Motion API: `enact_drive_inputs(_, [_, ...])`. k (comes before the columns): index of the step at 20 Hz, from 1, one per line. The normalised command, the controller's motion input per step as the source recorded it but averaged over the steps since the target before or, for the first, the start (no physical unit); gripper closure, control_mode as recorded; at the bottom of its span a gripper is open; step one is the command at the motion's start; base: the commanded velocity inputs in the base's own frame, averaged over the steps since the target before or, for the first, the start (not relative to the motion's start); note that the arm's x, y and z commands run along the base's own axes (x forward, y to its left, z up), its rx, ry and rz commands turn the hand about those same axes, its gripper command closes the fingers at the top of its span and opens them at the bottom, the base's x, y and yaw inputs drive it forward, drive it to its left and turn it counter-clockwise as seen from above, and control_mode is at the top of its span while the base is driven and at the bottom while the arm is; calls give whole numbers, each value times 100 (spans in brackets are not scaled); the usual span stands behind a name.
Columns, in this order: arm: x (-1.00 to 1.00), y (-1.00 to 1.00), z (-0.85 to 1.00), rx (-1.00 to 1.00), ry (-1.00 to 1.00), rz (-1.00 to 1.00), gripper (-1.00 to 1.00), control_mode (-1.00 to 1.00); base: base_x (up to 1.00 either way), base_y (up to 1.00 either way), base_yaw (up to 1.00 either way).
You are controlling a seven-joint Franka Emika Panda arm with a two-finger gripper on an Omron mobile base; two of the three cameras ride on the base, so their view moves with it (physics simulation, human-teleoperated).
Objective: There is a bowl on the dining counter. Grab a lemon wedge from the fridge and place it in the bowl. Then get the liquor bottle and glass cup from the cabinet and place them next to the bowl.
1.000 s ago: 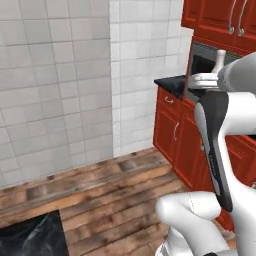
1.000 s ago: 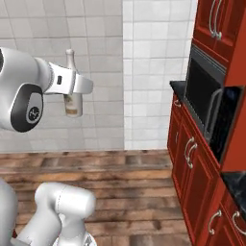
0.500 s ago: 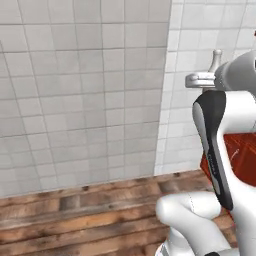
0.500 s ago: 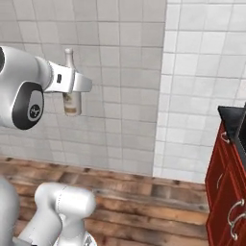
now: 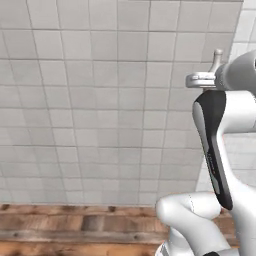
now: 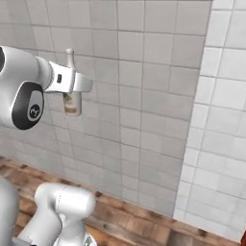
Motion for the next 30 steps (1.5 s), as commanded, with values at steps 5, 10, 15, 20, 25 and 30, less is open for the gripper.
enact_drive_inputs(5, [0,0,0,0,0,0,100,100,100,-1,68])
enact_drive_inputs(10, [0,0,0,0,0,0,100,100,99,0,78])
enact_drive_inputs(15, [0,0,0,0,0,0,100,100,98,0,78])
enact_drive_inputs(20, [0,0,0,0,0,0,100,100,100,0,76])
enact_drive_inputs(25, [0,0,0,0,0,0,100,100,100,0,72])
enact_drive_inputs(30, [0,0,0,0,0,0,100,100,100,0,68])
